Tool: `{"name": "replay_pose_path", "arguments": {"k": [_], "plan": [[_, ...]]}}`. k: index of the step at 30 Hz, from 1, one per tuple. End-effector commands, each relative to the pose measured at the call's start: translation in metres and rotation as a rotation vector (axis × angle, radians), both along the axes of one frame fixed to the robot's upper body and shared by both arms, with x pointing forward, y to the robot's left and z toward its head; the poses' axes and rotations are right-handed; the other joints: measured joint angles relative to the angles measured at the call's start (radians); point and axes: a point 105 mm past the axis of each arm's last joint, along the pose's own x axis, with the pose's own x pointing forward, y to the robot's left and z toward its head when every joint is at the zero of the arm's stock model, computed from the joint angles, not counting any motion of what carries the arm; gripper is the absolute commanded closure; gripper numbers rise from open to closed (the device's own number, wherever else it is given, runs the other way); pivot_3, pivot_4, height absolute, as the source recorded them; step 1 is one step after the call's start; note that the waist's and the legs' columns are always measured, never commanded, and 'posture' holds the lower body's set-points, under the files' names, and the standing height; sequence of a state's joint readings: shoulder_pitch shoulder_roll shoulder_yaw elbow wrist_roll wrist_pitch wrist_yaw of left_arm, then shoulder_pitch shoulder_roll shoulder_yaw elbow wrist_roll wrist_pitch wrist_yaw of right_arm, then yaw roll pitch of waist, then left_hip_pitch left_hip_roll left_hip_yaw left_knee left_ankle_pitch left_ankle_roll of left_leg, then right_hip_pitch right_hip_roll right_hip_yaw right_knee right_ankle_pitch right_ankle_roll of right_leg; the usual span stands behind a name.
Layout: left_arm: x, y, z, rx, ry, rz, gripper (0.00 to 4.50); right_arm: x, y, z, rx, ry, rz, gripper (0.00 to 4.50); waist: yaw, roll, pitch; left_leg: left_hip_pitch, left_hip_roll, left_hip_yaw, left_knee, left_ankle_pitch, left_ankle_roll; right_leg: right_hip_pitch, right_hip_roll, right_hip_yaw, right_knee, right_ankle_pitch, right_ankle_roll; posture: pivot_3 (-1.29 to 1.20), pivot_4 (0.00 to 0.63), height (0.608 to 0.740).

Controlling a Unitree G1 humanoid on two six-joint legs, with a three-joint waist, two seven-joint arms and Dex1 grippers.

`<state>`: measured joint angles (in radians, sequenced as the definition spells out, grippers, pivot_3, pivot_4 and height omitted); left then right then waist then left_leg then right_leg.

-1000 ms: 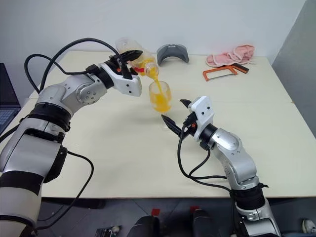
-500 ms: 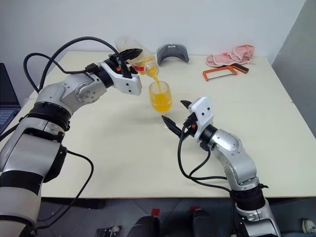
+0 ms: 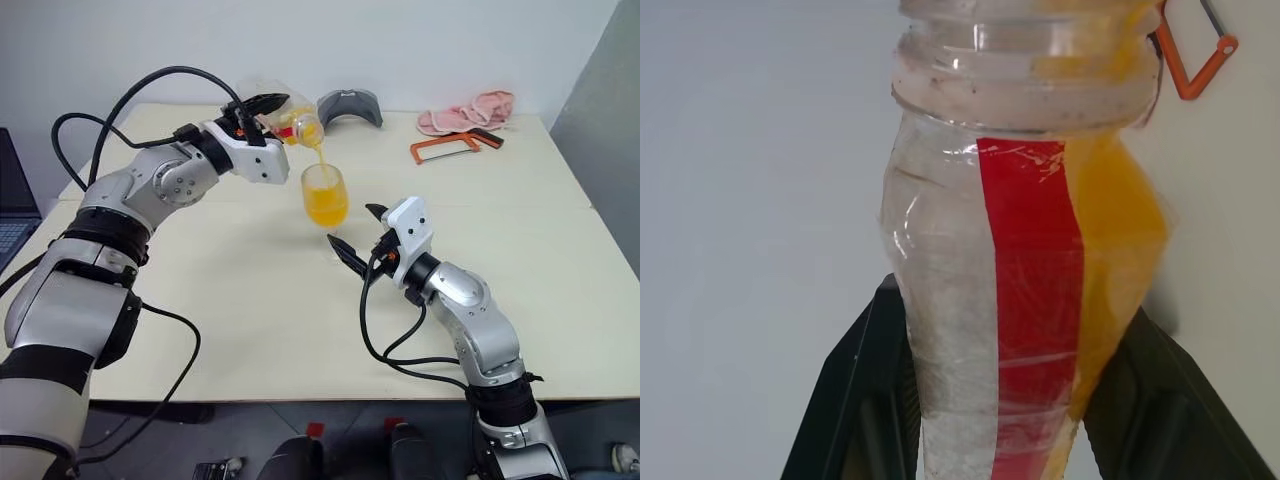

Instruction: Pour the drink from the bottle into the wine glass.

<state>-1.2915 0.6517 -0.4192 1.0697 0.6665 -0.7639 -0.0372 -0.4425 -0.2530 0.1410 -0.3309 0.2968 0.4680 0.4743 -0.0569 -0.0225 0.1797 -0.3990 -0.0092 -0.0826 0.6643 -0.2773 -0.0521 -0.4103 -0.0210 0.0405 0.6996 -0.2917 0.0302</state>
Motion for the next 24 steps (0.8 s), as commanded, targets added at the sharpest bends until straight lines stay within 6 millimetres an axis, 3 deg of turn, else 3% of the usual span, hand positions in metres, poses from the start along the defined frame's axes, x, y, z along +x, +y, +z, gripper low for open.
{"name": "replay_pose_path", "arguments": {"k": [1,8,12,15,21,24], "plan": [[-0.002,0.003,0.011,-0.134,0.031,-0.015,2.81,-0.006,0.003,0.012,0.018,-0.047,0.019,0.00,0.000,0.000,0.000,0.000,0.000,0.000,0.000,0.000,0.000,0.000,0.000,0.000,0.000,0.000,0.000,0.00,0.150,0.740],[0.003,0.016,0.007,-0.473,0.236,-0.020,2.81,-0.009,0.004,0.018,0.029,-0.077,0.044,0.00,-0.001,0.000,0.000,0.000,0.001,-0.001,0.001,0.001,-0.002,0.000,0.000,0.000,0.001,0.000,0.000,0.00,0.150,0.740],[0.003,0.046,-0.005,-0.881,0.442,-0.017,2.82,-0.030,0.015,0.016,-0.046,-0.062,0.225,0.00,-0.005,0.000,0.000,0.000,0.002,-0.001,0.001,0.001,-0.002,0.000,-0.001,0.001,0.001,0.000,0.000,0.00,0.150,0.740],[-0.005,0.057,-0.014,-1.048,0.529,-0.047,2.82,-0.037,0.019,0.013,-0.080,-0.030,0.292,0.00,-0.021,0.000,0.000,0.001,0.003,-0.005,0.001,0.001,-0.002,0.000,-0.001,0.001,0.002,0.000,0.000,0.00,0.150,0.740],[-0.024,0.091,-0.062,-1.264,0.671,0.028,2.82,-0.032,0.031,0.011,-0.142,0.017,0.313,0.00,-0.028,0.000,0.000,0.001,0.003,-0.009,0.002,0.002,-0.003,0.000,-0.001,0.000,0.005,0.000,0.000,0.00,0.150,0.740],[-0.027,0.104,-0.076,-1.331,0.703,0.086,2.82,-0.032,0.036,0.007,-0.170,0.038,0.332,0.00,-0.026,0.000,-0.001,0.001,0.003,-0.011,0.003,0.002,-0.003,0.000,-0.001,-0.001,0.006,0.000,0.000,0.00,0.150,0.740]]}}
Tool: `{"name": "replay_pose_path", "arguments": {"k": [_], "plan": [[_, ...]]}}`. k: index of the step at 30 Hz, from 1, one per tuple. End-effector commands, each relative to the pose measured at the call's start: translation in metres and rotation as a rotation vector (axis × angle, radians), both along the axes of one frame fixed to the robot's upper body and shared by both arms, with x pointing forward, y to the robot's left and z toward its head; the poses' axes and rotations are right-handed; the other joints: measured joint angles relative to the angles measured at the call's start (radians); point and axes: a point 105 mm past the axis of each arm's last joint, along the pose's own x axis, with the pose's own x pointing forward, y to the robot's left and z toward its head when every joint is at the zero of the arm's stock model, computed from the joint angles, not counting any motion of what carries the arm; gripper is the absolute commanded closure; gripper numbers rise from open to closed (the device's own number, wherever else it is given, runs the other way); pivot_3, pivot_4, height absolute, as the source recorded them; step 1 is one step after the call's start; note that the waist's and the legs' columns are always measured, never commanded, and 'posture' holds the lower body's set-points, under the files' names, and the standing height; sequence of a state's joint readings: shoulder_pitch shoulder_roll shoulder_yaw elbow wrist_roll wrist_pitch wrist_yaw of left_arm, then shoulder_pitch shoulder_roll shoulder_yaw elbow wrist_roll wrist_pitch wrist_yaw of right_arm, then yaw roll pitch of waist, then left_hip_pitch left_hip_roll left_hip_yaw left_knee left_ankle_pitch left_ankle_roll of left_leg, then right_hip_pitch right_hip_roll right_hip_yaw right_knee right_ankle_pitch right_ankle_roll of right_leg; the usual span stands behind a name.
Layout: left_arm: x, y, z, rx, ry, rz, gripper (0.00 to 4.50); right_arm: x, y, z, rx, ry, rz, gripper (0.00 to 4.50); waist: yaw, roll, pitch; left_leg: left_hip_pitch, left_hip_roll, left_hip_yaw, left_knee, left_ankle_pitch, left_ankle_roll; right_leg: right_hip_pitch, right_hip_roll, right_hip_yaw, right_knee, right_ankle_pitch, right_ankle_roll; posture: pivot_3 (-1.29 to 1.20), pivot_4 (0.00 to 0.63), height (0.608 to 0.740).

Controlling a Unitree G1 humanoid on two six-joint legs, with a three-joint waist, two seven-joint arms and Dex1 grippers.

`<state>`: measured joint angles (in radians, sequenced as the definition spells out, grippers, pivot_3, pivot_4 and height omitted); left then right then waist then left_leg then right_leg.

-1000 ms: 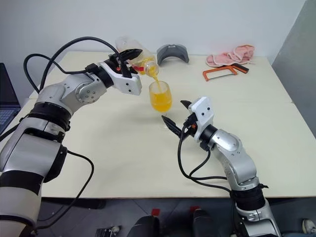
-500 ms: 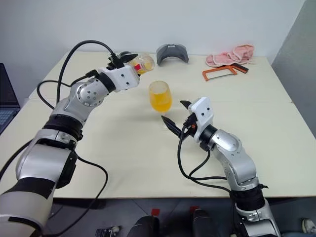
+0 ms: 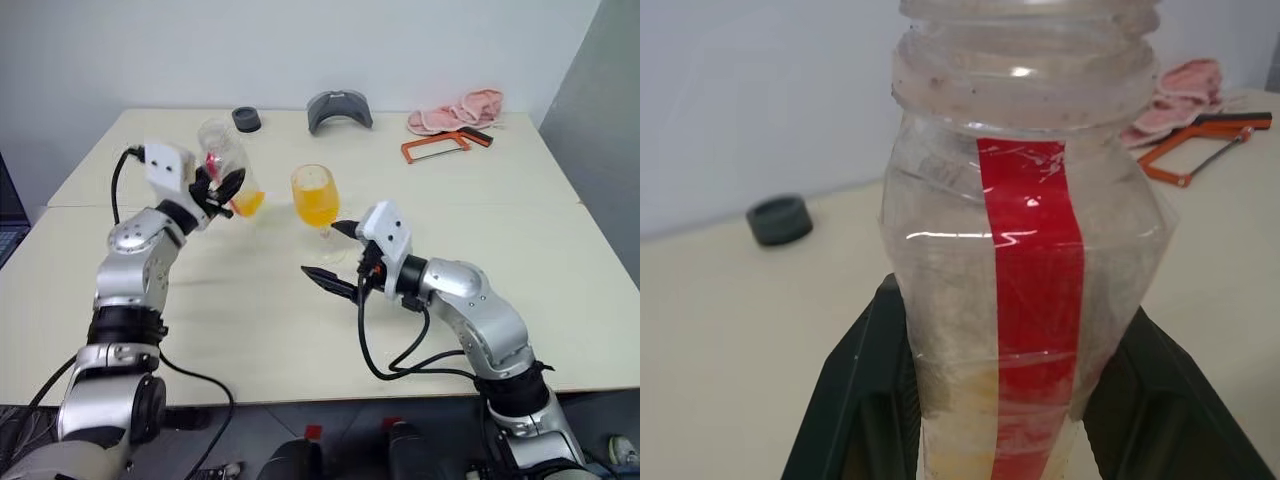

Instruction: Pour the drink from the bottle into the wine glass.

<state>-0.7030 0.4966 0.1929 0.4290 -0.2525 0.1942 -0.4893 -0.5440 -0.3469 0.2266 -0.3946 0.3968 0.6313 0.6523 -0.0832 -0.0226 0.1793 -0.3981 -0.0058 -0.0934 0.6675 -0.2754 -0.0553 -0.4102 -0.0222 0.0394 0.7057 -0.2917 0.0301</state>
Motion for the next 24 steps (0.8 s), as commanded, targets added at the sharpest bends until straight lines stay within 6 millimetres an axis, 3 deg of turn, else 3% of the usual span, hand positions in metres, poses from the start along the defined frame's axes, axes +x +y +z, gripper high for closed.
{"name": "replay_pose_path", "arguments": {"k": [1,16,24], "plan": [[-0.006,0.016,0.012,-0.054,-0.017,0.056,2.82,-0.004,0.008,0.002,-0.023,-0.006,0.040,0.00,0.002,0.000,0.000,0.000,0.000,0.000,0.001,0.000,0.000,0.000,0.000,0.000,0.000,0.000,0.000,0.00,0.150,0.740],[-0.015,0.032,-0.030,-0.025,0.123,0.081,2.82,0.003,0.023,0.001,-0.042,-0.003,0.043,0.00,0.015,-0.001,-0.001,-0.001,-0.001,0.000,0.003,0.000,0.000,0.001,-0.001,0.000,0.000,0.000,0.000,0.00,0.150,0.740],[-0.019,0.036,-0.033,-0.023,0.105,0.088,0.28,0.002,0.024,0.000,-0.040,0.002,0.046,0.00,0.020,-0.001,-0.001,-0.001,-0.001,0.000,0.003,-0.002,0.003,0.001,-0.001,0.000,0.001,0.000,0.000,0.00,0.150,0.740]]}}
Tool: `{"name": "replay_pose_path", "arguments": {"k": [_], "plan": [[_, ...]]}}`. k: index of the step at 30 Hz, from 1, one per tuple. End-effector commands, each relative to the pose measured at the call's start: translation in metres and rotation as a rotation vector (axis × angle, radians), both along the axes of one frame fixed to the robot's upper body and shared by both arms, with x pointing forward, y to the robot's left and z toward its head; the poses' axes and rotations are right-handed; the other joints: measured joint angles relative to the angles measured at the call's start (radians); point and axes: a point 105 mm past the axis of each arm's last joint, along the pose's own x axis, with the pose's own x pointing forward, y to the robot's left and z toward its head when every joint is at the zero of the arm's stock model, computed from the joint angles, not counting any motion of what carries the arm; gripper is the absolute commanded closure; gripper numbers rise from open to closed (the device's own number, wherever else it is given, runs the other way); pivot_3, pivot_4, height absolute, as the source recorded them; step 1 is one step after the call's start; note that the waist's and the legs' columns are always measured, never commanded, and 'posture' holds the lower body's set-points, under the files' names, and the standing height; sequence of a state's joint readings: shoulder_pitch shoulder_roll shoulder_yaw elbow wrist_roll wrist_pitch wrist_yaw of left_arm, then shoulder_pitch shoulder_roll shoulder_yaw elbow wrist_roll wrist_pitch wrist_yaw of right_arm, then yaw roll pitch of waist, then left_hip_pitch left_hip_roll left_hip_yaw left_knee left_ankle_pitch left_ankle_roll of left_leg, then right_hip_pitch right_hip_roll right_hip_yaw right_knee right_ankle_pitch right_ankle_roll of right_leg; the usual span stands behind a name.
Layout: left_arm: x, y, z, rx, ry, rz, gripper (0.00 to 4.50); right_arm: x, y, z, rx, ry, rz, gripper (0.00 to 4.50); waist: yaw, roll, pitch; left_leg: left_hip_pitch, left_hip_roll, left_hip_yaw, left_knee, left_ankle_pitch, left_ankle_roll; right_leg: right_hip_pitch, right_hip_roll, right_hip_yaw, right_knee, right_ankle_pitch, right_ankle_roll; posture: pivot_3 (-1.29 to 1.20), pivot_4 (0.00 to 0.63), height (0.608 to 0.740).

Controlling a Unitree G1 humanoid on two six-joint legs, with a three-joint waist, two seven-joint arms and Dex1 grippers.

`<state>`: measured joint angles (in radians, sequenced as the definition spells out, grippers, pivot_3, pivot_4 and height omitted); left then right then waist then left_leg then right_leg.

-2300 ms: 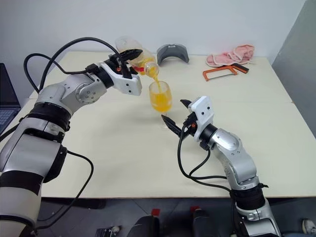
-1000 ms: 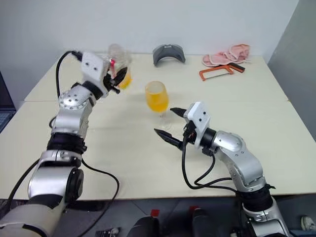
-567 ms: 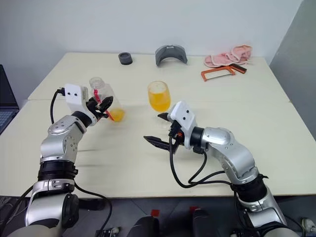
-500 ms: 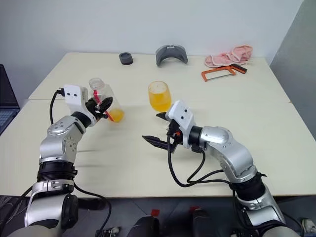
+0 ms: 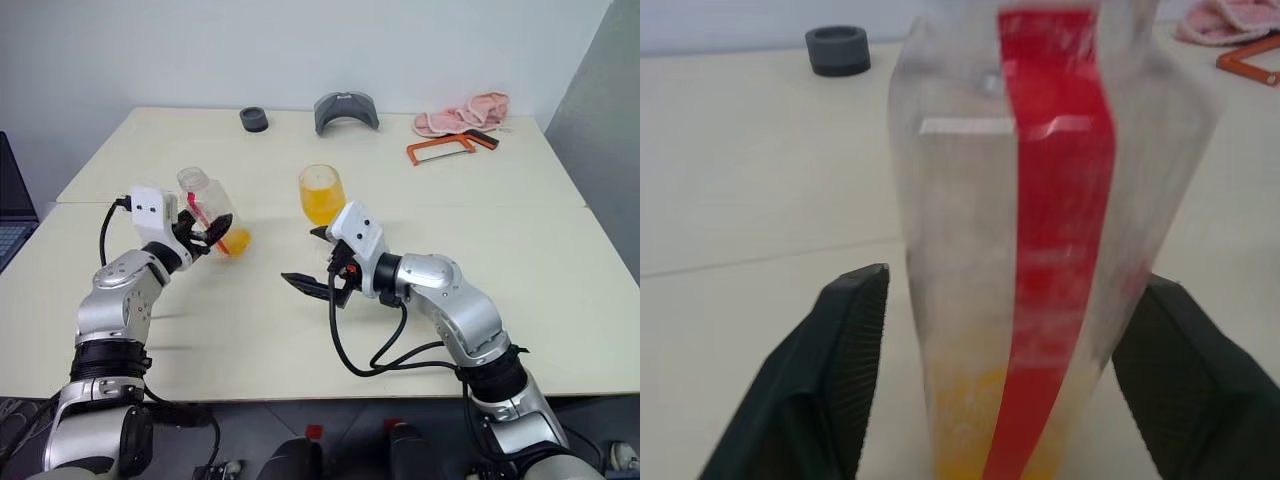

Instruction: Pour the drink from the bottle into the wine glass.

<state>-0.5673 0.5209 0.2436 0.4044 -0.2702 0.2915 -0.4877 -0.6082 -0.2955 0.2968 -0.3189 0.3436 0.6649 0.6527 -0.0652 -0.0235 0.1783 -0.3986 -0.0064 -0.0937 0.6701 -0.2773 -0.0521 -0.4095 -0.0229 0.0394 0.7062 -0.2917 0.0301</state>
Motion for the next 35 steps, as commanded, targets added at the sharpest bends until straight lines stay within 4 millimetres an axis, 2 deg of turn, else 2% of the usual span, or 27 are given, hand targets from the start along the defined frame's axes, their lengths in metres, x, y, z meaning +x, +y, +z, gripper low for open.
{"name": "replay_pose_path", "arguments": {"k": [1,5,9,15,22,28,31,35], "plan": [[-0.001,0.004,0.016,0.032,-0.067,0.005,0.03,-0.004,0.003,0.008,0.016,-0.032,0.021,0.00,0.003,0.000,0.000,0.000,0.000,0.000,0.000,0.000,0.000,0.000,0.000,0.000,0.000,0.000,0.000,0.00,0.150,0.740],[-0.004,-0.001,0.014,0.057,-0.082,-0.006,0.03,-0.005,0.000,0.001,-0.002,-0.030,0.013,0.00,0.007,0.000,0.000,0.000,0.000,0.000,0.000,0.000,0.000,0.000,0.000,0.000,0.000,0.000,0.000,0.00,0.150,0.740],[-0.011,-0.005,0.011,0.078,-0.096,-0.019,0.03,-0.002,-0.011,-0.014,-0.028,-0.052,-0.024,0.00,0.008,0.000,0.000,0.000,0.000,0.000,0.000,0.000,0.000,0.000,0.000,0.000,0.000,0.000,0.000,0.00,0.150,0.740],[-0.028,-0.009,-0.002,0.105,-0.093,-0.027,0.03,0.008,-0.039,-0.042,0.014,-0.131,-0.177,0.00,0.009,-0.001,0.000,0.000,0.000,0.001,-0.001,0.000,0.001,0.001,0.000,0.001,-0.001,0.000,0.000,0.00,0.150,0.740],[-0.064,-0.013,-0.021,0.030,-0.081,0.038,0.03,0.018,-0.089,-0.079,0.180,-0.152,-0.532,0.00,0.011,-0.001,-0.001,0.002,0.001,0.003,-0.003,0.000,0.001,0.002,-0.001,0.003,-0.002,0.000,0.000,0.00,0.150,0.740],[-0.081,-0.008,-0.023,0.008,-0.130,0.123,0.03,0.034,-0.121,-0.091,0.353,-0.064,-0.818,0.00,0.012,-0.001,-0.001,0.007,0.003,0.006,-0.005,0.000,0.001,0.004,0.000,0.004,-0.002,0.000,0.000,0.00,0.150,0.740],[-0.086,-0.008,-0.025,0.006,-0.131,0.142,0.03,0.038,-0.130,-0.095,0.378,-0.042,-0.884,0.00,0.017,-0.001,-0.001,0.007,0.002,0.007,-0.006,0.000,0.001,0.004,0.000,0.004,-0.003,0.000,0.000,0.00,0.150,0.740],[-0.088,-0.008,-0.026,-0.005,-0.127,0.151,0.03,0.042,-0.133,-0.096,0.362,-0.049,-0.891,0.00,0.018,-0.001,-0.001,0.007,0.002,0.008,-0.006,0.000,0.001,0.005,0.001,0.005,-0.003,0.000,0.000,0.00,0.150,0.740]]}}
